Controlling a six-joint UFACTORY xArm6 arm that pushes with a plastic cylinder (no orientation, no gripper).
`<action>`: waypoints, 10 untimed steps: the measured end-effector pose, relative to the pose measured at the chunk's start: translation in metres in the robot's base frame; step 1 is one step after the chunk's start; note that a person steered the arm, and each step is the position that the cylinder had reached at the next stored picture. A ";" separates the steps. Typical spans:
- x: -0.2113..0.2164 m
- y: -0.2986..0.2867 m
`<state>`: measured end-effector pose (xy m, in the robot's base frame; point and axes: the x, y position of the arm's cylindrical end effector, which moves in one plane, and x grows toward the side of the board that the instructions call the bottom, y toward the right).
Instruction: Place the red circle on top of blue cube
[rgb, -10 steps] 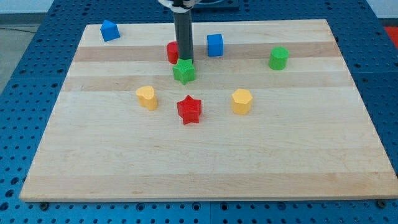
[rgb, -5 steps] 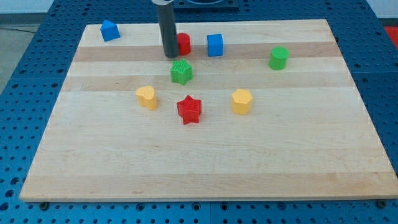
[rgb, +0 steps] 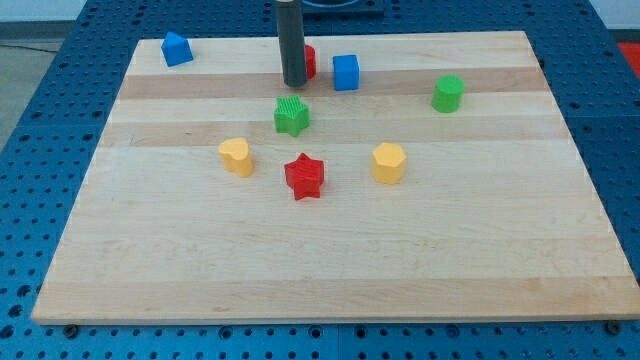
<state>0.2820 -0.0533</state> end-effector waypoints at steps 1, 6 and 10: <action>-0.015 0.000; -0.037 -0.033; -0.056 0.004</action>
